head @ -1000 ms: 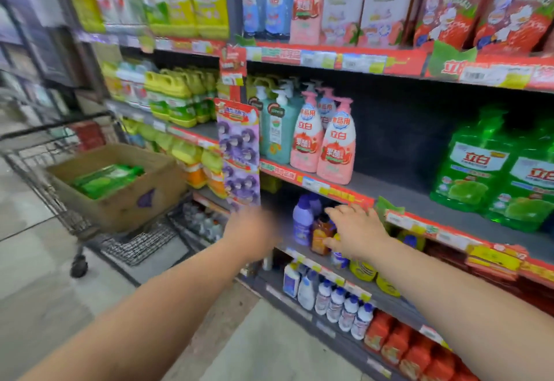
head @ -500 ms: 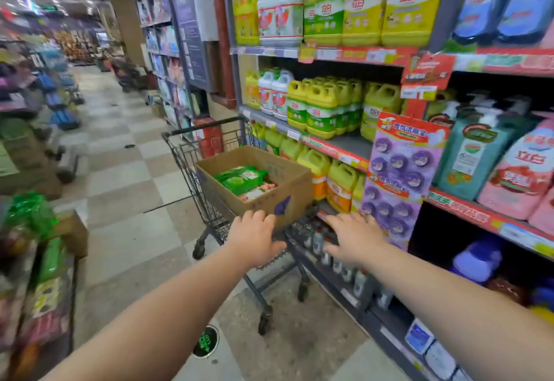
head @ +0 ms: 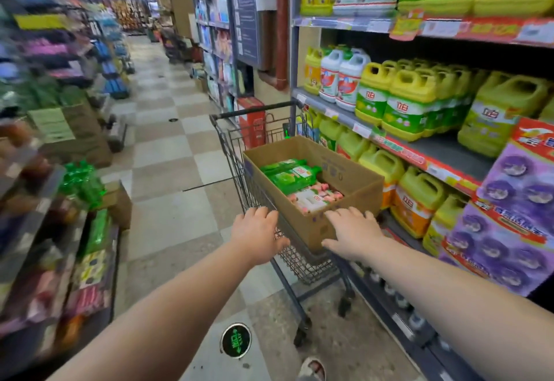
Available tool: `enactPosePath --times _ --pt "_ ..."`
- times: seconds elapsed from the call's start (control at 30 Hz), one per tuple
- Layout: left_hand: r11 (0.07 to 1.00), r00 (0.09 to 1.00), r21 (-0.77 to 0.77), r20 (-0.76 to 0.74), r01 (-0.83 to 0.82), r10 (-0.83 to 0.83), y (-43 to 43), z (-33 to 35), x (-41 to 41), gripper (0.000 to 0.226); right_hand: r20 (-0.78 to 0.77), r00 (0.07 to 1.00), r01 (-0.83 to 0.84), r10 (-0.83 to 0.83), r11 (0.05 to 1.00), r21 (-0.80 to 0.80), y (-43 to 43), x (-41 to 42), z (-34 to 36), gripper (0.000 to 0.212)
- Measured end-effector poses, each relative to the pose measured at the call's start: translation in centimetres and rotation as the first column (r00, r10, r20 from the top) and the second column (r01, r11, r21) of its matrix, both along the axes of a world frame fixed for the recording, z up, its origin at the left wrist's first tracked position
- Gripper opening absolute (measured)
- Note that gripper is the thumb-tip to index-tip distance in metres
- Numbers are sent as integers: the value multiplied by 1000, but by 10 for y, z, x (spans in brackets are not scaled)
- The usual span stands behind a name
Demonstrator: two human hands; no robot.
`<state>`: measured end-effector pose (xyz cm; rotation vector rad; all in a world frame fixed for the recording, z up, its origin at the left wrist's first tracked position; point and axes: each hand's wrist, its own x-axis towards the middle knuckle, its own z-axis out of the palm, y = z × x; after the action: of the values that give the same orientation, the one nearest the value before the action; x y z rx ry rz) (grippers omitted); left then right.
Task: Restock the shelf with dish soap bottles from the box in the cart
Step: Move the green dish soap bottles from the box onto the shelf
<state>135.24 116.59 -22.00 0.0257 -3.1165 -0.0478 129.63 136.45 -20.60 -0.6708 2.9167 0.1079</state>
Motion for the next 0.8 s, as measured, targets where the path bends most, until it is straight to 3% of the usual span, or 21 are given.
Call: enactPosePath --times 0.37,0.5,0.8 --pt "998 998 -35 36 -53 54 -83 3 -198 66 37 998 -58 59 998 -32 -81 -210 -25 62" --pt "998 999 -44 36 -37 38 -90 -3 -265 67 57 998 -15 16 1000 -10 -82 -279 -31 67" --pt "997 980 -43 190 62 -53 -103 -47 -384 72 181 976 127 -120 992 -28 -85 -367 -75 69"
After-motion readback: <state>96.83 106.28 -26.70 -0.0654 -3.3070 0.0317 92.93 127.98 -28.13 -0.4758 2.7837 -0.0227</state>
